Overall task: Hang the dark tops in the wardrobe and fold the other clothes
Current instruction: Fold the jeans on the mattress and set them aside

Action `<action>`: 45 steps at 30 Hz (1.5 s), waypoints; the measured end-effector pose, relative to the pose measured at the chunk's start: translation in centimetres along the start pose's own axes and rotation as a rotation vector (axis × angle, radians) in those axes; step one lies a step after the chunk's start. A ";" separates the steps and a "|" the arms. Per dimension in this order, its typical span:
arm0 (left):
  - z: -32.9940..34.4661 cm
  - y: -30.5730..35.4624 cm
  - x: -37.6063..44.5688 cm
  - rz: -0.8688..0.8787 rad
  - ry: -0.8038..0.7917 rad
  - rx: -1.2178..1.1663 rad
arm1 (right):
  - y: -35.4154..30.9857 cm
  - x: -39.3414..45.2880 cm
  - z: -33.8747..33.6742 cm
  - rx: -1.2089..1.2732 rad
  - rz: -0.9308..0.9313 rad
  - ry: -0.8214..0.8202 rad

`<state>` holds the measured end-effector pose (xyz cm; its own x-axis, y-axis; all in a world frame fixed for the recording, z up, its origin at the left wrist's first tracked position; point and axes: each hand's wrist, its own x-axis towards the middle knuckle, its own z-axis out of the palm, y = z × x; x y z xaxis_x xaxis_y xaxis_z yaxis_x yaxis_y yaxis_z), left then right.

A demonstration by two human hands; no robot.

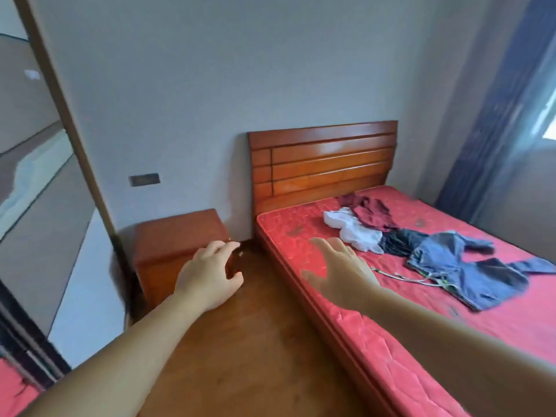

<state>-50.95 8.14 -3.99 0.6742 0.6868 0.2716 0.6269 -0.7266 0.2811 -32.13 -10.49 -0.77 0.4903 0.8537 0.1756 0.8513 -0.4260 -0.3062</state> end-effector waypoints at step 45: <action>19.0 50.6 -2.2 0.750 -0.436 -0.140 | 36.3 -31.1 -11.5 -0.102 0.932 0.171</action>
<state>-13.32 -30.53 -7.87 0.9962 -0.0604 0.0625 -0.0759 -0.9547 0.2877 -14.31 -55.90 -6.61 0.9937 0.1055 0.0389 0.1124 -0.9440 -0.3101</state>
